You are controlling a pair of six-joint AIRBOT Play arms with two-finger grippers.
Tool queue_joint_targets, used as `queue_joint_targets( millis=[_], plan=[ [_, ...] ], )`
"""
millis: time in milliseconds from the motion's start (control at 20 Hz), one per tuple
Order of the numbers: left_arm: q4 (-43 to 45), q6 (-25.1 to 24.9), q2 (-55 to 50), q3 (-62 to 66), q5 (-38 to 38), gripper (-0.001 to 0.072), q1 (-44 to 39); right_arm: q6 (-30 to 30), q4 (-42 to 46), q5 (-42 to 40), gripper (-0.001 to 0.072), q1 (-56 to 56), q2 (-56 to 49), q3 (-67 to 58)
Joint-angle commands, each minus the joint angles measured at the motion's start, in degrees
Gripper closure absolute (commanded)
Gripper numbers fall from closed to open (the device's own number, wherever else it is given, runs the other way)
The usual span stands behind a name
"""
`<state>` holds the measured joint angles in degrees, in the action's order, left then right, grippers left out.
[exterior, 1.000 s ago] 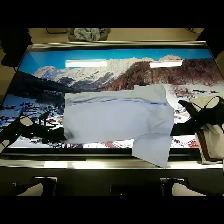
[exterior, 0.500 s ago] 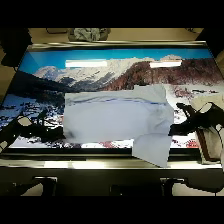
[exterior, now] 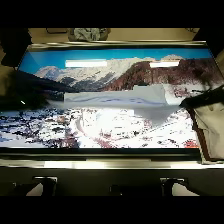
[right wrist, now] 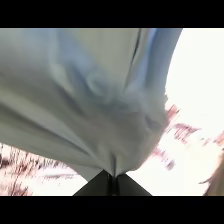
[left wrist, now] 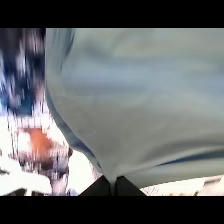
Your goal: Fold the shirts.
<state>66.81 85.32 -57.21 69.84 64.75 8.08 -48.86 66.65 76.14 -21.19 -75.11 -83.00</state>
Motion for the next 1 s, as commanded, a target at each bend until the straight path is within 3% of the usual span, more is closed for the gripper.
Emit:
queue_joint_targets(
  millis=[0,100,200,450,750,950],
  plan=[
    [8.24,3.43,6.88,27.41,-1.22,0.0679,0.07,1.97,0.33,-8.44,0.0661,-0.04,12.81,-21.31],
    [11.56,6.45,9.53,40.79,-3.43,0.0679,0.07,1.92,0.26,-16.55,0.0661,-0.04,21.57,-28.22],
    [10.21,11.08,11.93,46.73,-4.7,0.0679,0.04,0.15,0.26,-19.69,0.0661,-0.04,29.05,-29.18],
    [10.45,9.75,16.7,46.8,-4.7,0.068,0.07,-2.58,6.14,-14.19,0.0661,-0.04,36.24,-29.18],
    [12.87,7.21,13.51,43.58,2.43,0.0679,0.07,-4.92,7.13,-8.85,0.0661,-0.04,33.05,-29.18],
    [13.05,4.37,4.92,34.4,4.79,0.0679,0.07,-5.79,6.12,8.02,0.0662,-0.04,18.88,-29.16]
  ],
)
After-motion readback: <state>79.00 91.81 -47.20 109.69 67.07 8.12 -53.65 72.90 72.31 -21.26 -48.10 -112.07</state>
